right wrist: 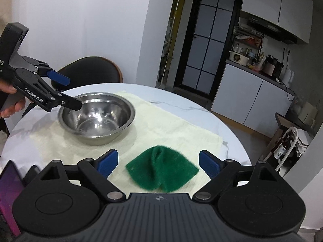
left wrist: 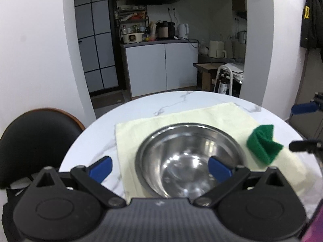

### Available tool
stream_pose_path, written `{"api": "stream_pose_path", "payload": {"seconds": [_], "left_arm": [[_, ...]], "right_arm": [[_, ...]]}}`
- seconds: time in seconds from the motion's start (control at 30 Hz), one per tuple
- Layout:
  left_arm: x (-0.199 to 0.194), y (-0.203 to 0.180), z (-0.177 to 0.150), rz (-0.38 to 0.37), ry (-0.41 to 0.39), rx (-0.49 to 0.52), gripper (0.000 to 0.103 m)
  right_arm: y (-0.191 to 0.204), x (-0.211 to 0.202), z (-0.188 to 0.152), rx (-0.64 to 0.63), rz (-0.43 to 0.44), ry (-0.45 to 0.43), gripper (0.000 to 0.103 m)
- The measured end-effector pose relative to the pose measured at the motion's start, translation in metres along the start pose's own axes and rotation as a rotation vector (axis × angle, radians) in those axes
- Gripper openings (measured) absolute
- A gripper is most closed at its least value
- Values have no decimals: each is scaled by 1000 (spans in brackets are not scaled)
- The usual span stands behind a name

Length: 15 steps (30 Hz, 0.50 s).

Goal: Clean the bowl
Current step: 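Lower the right gripper onto the green scouring pad and close on it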

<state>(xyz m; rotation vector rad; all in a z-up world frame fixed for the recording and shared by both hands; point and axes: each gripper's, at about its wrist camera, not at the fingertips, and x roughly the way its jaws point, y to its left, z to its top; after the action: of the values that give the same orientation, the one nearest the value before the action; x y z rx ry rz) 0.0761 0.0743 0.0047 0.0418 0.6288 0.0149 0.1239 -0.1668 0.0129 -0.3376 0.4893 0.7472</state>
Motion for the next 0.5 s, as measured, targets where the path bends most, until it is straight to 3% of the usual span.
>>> {"api": "stream_pose_path", "payload": {"seconds": [0.07, 0.13, 0.37, 0.5], "left_arm": [[5, 8, -7, -19, -3, -44, 100], [10, 12, -11, -40, 10, -61, 95], [17, 24, -11, -99, 25, -105, 92], [28, 28, -11, -106, 58, -114, 88]], "right_arm": [[-4, 7, -4, 3, 4, 3, 78], [-7, 14, -11, 4, 7, 26, 63], [-10, 26, -22, 11, 17, 47, 62], [-9, 36, -24, 6, 32, 67, 52]]}}
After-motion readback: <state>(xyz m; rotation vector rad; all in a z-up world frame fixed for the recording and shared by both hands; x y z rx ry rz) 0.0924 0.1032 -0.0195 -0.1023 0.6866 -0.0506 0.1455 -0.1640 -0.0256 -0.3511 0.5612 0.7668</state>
